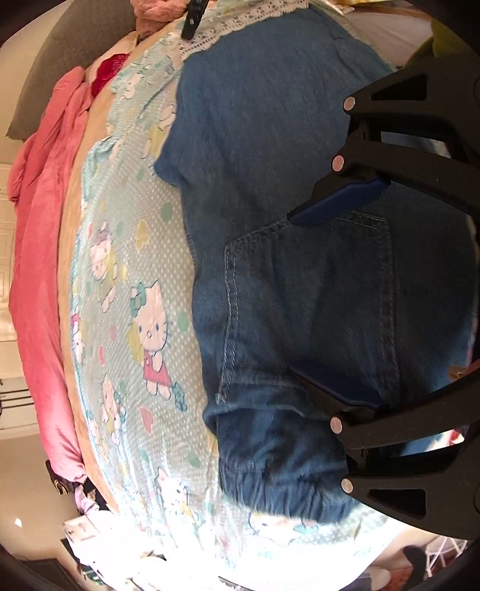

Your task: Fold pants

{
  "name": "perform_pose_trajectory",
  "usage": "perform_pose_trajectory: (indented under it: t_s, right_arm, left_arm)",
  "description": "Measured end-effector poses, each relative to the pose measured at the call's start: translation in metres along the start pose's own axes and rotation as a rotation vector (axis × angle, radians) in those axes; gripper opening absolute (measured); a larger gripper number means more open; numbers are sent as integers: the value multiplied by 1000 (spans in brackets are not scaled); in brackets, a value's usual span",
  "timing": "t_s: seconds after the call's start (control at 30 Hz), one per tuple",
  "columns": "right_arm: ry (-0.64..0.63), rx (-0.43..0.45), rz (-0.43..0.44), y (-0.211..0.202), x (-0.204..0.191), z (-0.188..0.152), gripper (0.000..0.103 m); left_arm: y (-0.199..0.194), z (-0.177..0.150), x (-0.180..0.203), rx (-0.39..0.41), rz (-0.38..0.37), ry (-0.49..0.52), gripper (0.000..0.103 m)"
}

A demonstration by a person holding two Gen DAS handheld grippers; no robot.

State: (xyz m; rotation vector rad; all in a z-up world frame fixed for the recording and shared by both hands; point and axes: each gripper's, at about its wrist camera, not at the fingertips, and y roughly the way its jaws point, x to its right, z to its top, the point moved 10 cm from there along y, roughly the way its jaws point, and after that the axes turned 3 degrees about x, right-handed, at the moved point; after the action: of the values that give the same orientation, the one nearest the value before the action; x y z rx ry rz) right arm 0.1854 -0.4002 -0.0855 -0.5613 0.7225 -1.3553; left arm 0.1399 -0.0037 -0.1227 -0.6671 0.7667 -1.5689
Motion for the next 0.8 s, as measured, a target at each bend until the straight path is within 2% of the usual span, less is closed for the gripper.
perform_pose_trajectory:
  t_s: [0.03, 0.1, 0.23, 0.37, 0.47, 0.57, 0.63, 0.7, 0.8]
  right_arm:
    - [-6, 34, -1, -17, 1, 4, 64]
    - [-54, 67, 3, -45, -7, 4, 66]
    - [-164, 55, 22, -75, -40, -18, 66]
    - [-224, -32, 94, -73, -85, -56, 66]
    - [-258, -110, 86, -59, -104, -82, 66]
    - [-288, -204, 22, -45, -98, -107, 66]
    - [-260, -277, -11, -41, -80, -128, 66]
    - [-220, -278, 15, -45, -72, -140, 66]
    - [-250, -270, -10, -51, -72, -149, 66]
  left_arm:
    - [-6, 2, -2, 11, -9, -14, 68]
    - [-15, 5, -7, 32, -16, -34, 68]
    - [-26, 8, -4, 49, -15, -22, 74]
    - [-27, 1, 11, 41, -1, 33, 80]
    - [-20, -9, 6, 7, 62, 63, 84]
    - [-11, -20, -20, -46, 124, 34, 86]
    - [-12, -27, -31, -57, 82, 1, 86]
    - [-15, -31, -34, -48, 32, 2, 86]
    - [-15, -35, -34, -43, 10, 10, 86]
